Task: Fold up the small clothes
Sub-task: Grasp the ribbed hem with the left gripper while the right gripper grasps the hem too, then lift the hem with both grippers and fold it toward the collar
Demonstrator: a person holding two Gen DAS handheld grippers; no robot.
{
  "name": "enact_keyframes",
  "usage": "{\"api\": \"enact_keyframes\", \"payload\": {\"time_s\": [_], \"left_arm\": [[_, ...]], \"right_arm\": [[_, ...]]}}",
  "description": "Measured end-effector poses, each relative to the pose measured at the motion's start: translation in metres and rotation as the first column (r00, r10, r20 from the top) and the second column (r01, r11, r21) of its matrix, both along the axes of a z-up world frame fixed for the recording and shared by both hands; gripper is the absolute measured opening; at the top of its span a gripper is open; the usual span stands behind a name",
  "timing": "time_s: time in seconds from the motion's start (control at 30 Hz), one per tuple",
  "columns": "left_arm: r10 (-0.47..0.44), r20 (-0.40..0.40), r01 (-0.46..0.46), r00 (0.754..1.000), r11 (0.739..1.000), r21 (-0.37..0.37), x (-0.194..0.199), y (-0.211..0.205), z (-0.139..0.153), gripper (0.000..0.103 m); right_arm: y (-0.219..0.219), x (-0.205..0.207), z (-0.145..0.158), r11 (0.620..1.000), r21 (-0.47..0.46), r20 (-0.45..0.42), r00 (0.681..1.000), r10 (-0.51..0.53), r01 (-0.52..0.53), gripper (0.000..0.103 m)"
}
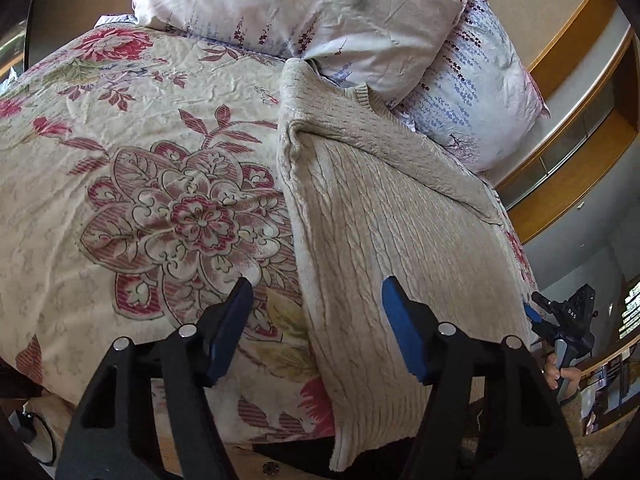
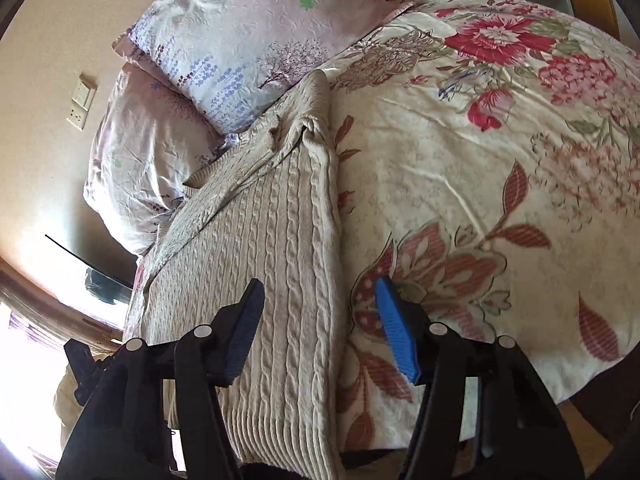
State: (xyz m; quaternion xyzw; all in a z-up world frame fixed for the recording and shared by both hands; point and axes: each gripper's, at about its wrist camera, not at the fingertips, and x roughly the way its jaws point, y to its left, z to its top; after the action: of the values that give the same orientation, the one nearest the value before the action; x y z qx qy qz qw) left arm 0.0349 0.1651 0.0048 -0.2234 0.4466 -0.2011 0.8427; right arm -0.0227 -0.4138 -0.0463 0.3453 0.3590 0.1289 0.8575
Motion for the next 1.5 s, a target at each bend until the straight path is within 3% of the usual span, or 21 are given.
{"api": "enact_keyframes", "payload": {"time_s": [0.07,0.2,0.43,0.73,0.83,0.97,1.03,1.27,1.5], "left_arm": [[-0.005,0.000,0.005,1.000,0.999,-0.040,-0.010,0.000,0.000,0.060],[-0.025,-0.009,0.024,1.000,0.994,-0.103,-0.031,-0.003,-0.002,0.051],[-0.060,-0.035,0.054,0.998,0.986,-0.157,-0.064,-0.008,-0.003,0.043],[-0.103,-0.142,0.083,0.984,0.987,-0.138,-0.071,-0.019,-0.017,0.028],[-0.101,-0.142,0.080,0.985,0.986,-0.147,-0.070,-0.020,-0.017,0.026],[-0.106,-0.143,0.083,0.984,0.984,-0.160,-0.064,-0.021,-0.011,0.011],[-0.100,-0.141,0.077,0.985,0.984,-0.162,-0.061,-0.021,-0.009,0.008],[-0.031,0.016,0.033,0.999,0.989,-0.143,-0.040,-0.011,0.022,0.008],[0.034,0.177,-0.023,0.984,0.998,-0.067,0.010,-0.011,0.056,0.007]], "right_arm": [[0.006,-0.007,-0.005,0.998,0.044,0.000,0.999,0.046,-0.046,0.044],[0.023,-0.020,-0.010,0.985,0.093,-0.002,0.989,0.147,-0.146,0.041],[0.037,-0.031,-0.022,0.964,0.163,0.012,0.978,0.209,-0.208,0.021],[0.044,-0.028,-0.022,0.957,0.166,0.021,0.971,0.239,-0.239,0.020],[0.045,-0.027,-0.021,0.956,0.161,0.030,0.970,0.243,-0.245,0.019],[0.048,-0.027,-0.017,0.958,0.140,0.054,0.968,0.244,-0.250,0.012],[0.049,-0.027,-0.011,0.962,0.116,0.082,0.968,0.237,-0.245,0.011],[0.050,-0.027,0.021,0.984,-0.008,0.245,0.954,0.172,-0.176,0.010],[0.061,0.004,0.064,0.976,-0.205,0.365,0.920,0.141,-0.068,0.009]]}}
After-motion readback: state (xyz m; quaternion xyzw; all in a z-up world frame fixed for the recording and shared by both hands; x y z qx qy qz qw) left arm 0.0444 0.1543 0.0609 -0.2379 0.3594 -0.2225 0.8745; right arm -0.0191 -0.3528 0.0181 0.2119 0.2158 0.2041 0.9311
